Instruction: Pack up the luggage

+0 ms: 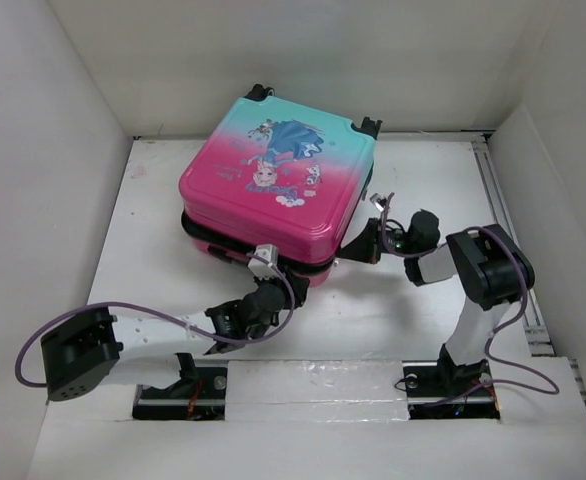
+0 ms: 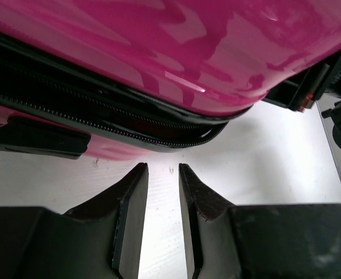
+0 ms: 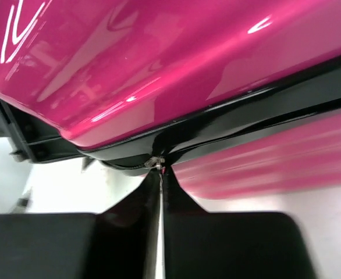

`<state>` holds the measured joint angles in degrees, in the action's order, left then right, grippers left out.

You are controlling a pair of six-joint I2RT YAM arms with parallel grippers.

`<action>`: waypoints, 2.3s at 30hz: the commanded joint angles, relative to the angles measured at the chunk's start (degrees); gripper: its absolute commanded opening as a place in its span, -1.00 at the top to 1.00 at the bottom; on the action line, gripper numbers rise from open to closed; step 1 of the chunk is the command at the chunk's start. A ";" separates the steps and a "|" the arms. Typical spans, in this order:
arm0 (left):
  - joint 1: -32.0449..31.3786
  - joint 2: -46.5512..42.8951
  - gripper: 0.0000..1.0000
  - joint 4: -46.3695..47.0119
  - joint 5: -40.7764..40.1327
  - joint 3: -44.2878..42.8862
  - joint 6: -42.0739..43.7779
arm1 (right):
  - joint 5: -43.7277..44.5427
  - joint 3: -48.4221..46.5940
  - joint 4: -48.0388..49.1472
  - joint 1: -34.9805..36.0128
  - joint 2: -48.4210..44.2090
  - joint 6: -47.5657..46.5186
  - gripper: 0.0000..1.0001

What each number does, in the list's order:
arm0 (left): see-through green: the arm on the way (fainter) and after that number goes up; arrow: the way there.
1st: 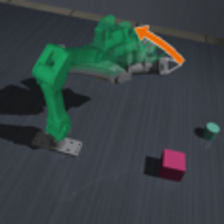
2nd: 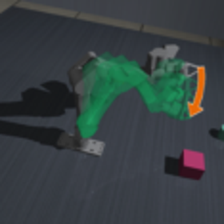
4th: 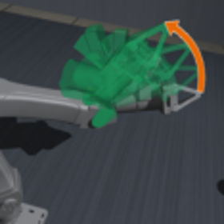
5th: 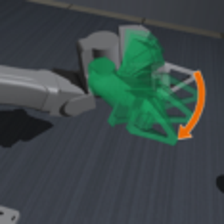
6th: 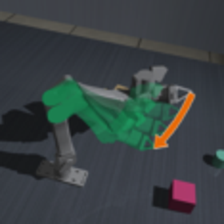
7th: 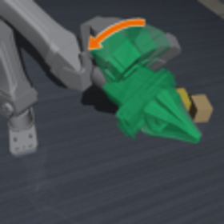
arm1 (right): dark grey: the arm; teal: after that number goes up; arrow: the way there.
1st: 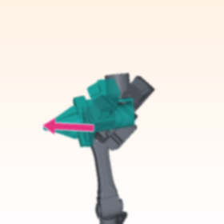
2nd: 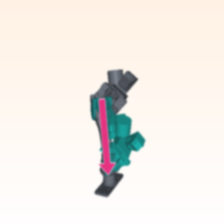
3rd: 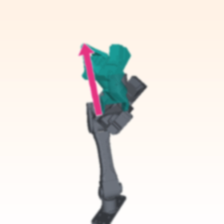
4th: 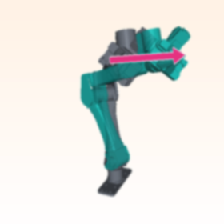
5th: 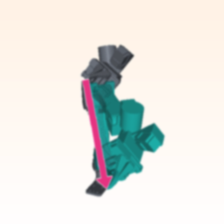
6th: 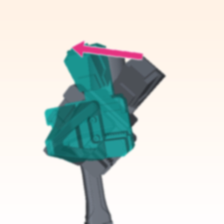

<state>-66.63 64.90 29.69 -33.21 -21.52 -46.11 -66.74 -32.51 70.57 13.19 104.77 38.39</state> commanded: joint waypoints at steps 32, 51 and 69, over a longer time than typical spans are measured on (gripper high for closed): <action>2.20 14.55 0.56 3.09 -7.57 -14.78 7.61 | 55.83 8.51 -52.98 32.07 -43.06 -21.25 1.00; 2.73 2.80 0.49 -0.05 -2.72 -10.76 7.36 | 67.00 4.64 -43.13 36.99 -33.22 -13.42 1.00; 45.85 -13.58 -0.20 -7.46 11.77 -18.82 -3.59 | 61.30 6.06 -52.37 33.12 -43.25 -15.72 1.00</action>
<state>-29.39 51.75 18.65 -36.47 -36.67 -42.59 -2.17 -26.72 19.35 45.76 64.40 23.24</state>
